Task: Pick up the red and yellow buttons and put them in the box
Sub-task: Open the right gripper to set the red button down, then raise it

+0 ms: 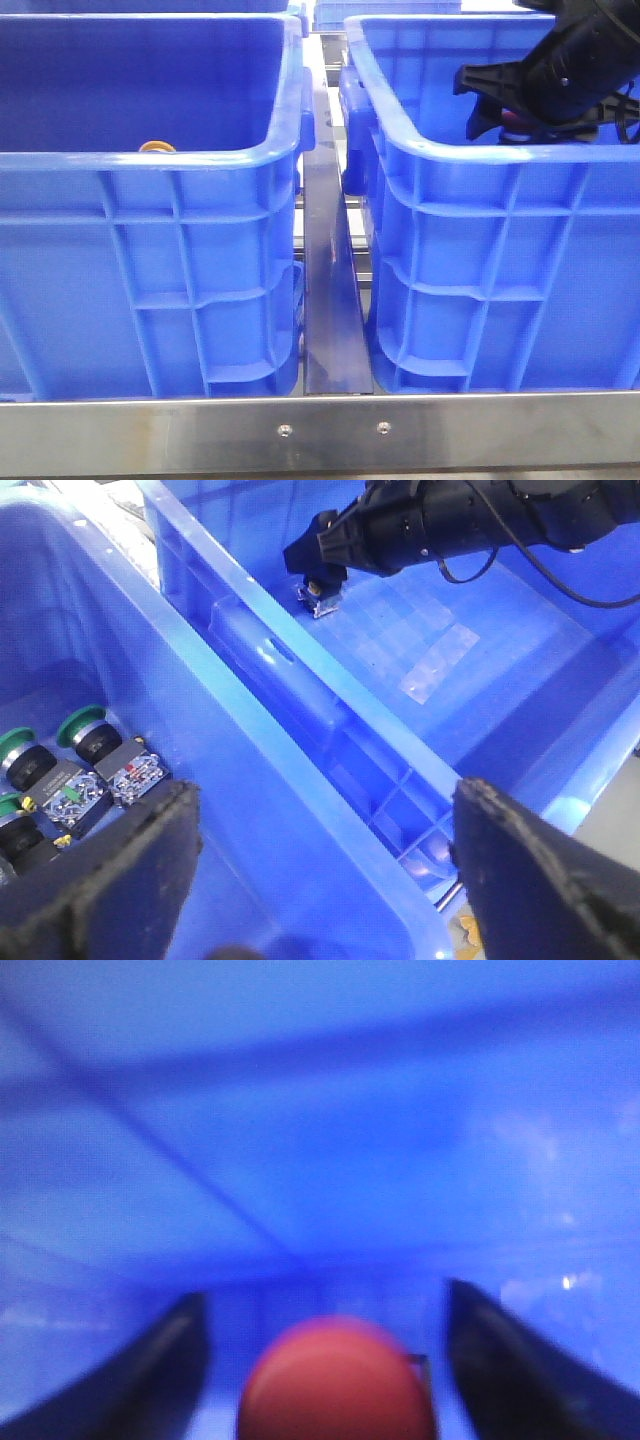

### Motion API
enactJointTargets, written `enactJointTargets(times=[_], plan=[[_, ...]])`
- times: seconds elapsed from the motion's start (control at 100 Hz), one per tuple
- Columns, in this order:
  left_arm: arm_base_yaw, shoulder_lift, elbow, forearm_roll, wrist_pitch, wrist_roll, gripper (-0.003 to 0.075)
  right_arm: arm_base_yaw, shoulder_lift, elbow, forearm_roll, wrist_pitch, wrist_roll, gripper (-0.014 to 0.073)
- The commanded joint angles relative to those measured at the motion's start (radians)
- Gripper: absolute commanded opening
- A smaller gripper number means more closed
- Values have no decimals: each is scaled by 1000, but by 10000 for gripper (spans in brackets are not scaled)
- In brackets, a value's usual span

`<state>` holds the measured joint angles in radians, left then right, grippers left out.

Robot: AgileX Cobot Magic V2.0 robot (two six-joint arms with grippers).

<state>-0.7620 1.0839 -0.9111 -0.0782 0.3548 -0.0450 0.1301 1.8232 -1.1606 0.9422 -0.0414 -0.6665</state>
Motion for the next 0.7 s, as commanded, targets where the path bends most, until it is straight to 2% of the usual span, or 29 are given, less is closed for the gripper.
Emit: enactJointTargets(times=[0.0, 0.42, 0.69], plan=[[-7, -22, -28, -1, -75, -2, 501, -12, -46, -25, 3, -8, -4, 592], [-7, -22, -28, -1, -69, -2, 501, -13, -153, -10, 3, 41, -4, 569], [-7, -22, -28, -1, -57, -2, 501, -13, -346, 117, 3, 41, -10, 514]])
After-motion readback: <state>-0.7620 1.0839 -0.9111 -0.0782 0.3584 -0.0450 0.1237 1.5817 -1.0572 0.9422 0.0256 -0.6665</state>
